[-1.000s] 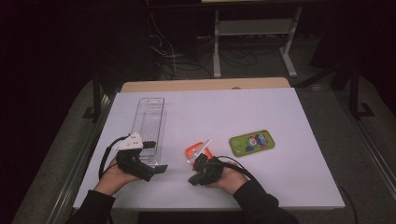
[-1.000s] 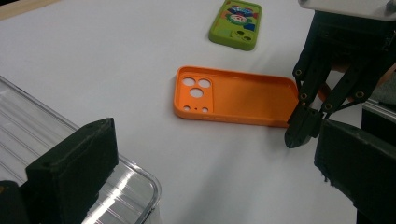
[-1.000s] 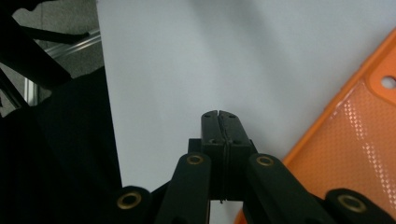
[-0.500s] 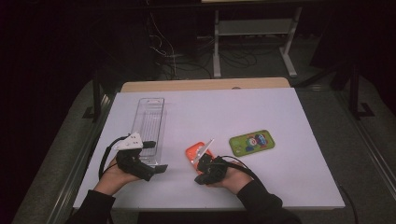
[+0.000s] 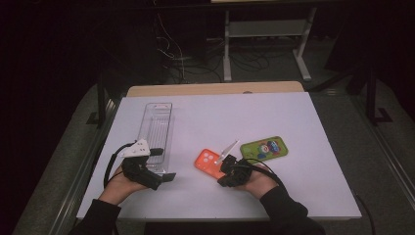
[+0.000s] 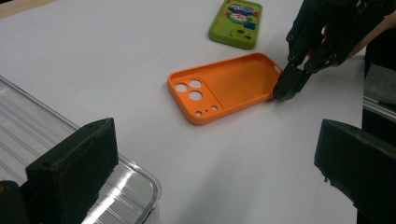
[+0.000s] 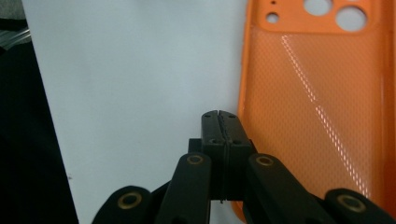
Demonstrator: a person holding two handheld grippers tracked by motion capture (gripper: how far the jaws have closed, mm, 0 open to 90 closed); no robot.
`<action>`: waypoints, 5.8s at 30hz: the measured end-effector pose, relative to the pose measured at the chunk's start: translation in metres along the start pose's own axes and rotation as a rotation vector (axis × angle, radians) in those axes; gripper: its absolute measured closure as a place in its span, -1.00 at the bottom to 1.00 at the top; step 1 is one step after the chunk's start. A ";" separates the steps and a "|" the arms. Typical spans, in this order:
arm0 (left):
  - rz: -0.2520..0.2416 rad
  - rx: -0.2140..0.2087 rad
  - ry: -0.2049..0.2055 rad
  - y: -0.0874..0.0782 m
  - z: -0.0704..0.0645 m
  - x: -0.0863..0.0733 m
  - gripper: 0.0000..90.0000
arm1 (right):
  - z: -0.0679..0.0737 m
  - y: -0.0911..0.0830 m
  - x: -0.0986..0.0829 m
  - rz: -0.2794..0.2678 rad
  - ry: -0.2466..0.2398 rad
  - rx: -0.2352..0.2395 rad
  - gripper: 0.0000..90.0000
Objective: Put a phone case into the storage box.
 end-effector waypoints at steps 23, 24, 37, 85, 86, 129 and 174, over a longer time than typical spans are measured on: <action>0.014 0.002 0.007 0.001 0.000 -0.002 -1.00 | -0.043 -0.075 -0.040 -0.289 0.176 -0.098 -0.40; 0.013 0.003 0.006 0.001 0.000 -0.002 -1.00 | -0.046 -0.078 -0.047 -0.309 0.194 -0.125 -0.56; 0.005 0.002 0.005 -0.001 0.000 -0.002 -1.00 | -0.054 -0.093 -0.086 -0.389 0.206 -0.202 -1.00; 0.011 -0.021 0.000 0.000 -0.002 -0.001 -1.00 | -0.048 -0.084 -0.012 -0.274 0.124 -0.122 -1.00; 0.010 -0.020 -0.004 0.000 -0.002 -0.001 -1.00 | -0.048 -0.081 -0.006 -0.268 0.111 -0.116 -1.00; 0.004 -0.021 -0.001 -0.001 -0.002 -0.001 -1.00 | -0.038 0.004 0.007 -0.013 0.029 -0.123 -1.00; 0.014 -0.106 0.102 0.008 0.006 0.048 -1.00 | -0.050 -0.044 0.001 0.023 -0.109 -0.106 -0.66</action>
Point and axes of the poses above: each handheld gripper's, and its own axes: y roughly forward along the jaws, x roughly out of its top, z roughly to its left, the point moved 7 cm from there along y, roughly forward along the jaws, and after that the axes turned 1 degree about x, right-handed, at the moved point
